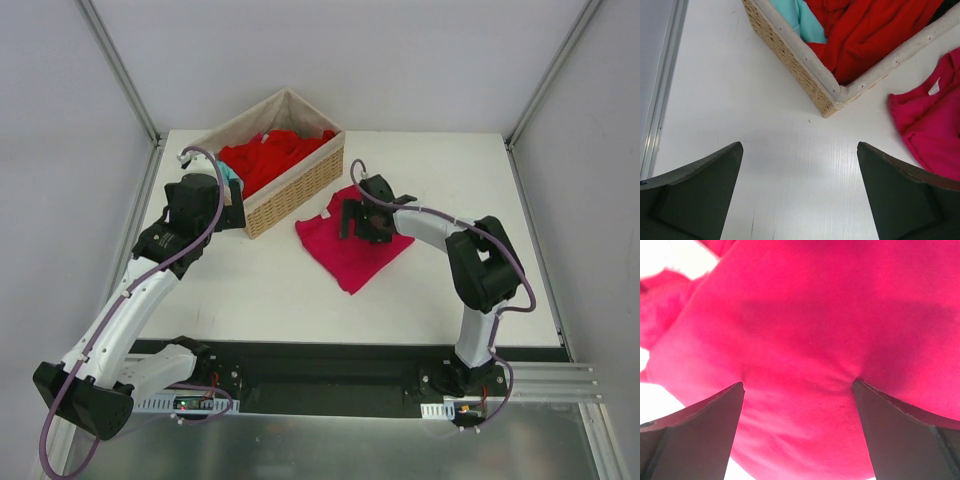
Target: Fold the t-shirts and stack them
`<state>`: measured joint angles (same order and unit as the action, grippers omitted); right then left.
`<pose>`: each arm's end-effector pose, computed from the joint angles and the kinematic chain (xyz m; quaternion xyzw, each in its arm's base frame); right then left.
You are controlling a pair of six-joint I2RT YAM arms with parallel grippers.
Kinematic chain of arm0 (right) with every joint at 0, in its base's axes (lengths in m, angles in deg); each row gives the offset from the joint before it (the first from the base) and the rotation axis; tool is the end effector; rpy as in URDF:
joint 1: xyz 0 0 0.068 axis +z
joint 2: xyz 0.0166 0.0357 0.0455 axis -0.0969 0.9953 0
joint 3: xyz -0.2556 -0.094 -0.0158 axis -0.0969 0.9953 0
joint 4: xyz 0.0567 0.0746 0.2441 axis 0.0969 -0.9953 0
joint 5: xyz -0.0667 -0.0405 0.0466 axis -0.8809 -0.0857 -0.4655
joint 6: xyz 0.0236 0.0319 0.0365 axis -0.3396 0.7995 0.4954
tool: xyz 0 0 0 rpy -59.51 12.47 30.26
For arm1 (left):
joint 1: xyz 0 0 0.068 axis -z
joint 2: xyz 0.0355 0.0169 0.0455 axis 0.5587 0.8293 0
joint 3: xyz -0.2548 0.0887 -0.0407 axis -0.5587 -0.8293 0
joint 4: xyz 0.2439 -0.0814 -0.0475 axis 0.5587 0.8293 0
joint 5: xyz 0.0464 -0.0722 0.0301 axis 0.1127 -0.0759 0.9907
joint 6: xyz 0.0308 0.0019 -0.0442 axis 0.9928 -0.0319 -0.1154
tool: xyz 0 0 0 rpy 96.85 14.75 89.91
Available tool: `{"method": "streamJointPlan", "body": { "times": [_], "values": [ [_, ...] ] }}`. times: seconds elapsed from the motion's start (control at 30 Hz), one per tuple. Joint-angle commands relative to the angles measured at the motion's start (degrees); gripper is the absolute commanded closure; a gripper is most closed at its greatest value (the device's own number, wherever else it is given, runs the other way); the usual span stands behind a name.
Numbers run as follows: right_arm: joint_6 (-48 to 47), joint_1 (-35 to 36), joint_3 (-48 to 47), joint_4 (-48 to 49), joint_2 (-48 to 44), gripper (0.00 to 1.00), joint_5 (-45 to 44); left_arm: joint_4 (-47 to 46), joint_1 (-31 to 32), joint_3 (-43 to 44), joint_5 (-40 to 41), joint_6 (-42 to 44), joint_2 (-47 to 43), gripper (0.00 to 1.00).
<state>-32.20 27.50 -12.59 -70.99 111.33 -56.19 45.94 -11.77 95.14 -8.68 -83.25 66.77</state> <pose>0.3355 0.2182 0.1784 -0.1511 0.9333 0.1298 0.2987 0.2059 -0.0691 0.3674 -0.0353 0.8341 0.0074 0.5504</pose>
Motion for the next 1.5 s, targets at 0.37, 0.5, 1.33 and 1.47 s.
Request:
{"method": "streamJointPlan", "body": {
  "times": [0.37,0.5,1.33,1.47],
  "values": [
    [-3.78,-16.62,-7.6,-14.13,4.51,0.04,-0.3,-0.23,0.66,1.35,1.32,0.65,2.12,0.01],
    [-4.48,-21.09,-16.11,-17.72,8.46,0.04,-0.3,-0.23,0.66,1.7,1.41,1.0,2.29,0.01],
    [-2.9,-41.66,-61.39,-28.02,35.18,0.04,2.16,-0.67,0.66,3.72,0.27,2.49,4.32,0.01],
    [-2.81,-45.27,-62.64,-26.26,35.2,0.04,3.56,-1.28,0.57,4.16,0.18,2.23,5.63,0.01]
  ]
}}
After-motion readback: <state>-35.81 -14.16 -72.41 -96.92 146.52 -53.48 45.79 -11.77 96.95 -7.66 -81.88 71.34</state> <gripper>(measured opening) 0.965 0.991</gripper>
